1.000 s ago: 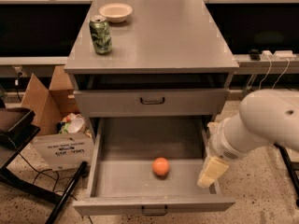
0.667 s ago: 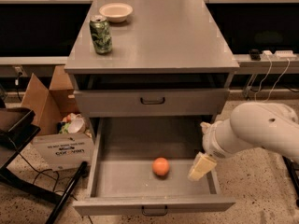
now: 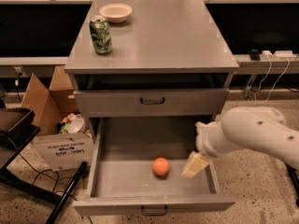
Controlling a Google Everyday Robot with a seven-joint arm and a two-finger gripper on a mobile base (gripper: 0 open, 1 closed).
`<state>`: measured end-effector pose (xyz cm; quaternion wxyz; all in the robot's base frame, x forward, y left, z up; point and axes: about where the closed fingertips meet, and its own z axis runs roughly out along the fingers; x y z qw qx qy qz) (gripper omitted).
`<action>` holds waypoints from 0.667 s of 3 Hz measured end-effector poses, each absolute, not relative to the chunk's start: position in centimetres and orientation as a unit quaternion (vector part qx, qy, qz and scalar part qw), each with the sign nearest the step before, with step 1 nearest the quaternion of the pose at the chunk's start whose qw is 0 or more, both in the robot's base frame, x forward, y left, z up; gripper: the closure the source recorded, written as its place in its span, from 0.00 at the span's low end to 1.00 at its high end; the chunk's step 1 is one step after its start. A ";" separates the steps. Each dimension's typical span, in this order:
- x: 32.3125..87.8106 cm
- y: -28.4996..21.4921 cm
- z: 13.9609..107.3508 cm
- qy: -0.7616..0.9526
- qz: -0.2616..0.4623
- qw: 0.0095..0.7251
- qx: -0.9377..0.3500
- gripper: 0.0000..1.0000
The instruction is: Pick orange from middle drawer and place on counter
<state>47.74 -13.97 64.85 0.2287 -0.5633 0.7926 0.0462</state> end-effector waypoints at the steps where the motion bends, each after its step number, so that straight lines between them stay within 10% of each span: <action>1: 49.7 -11.2 59.5 0.792 0.080 0.240 -0.555 0.00; 2: 52.4 -8.4 54.1 0.791 0.116 0.262 -0.540 0.00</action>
Offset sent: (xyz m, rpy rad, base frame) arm 0.0821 0.0873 -0.1780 0.2793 0.0342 -0.0271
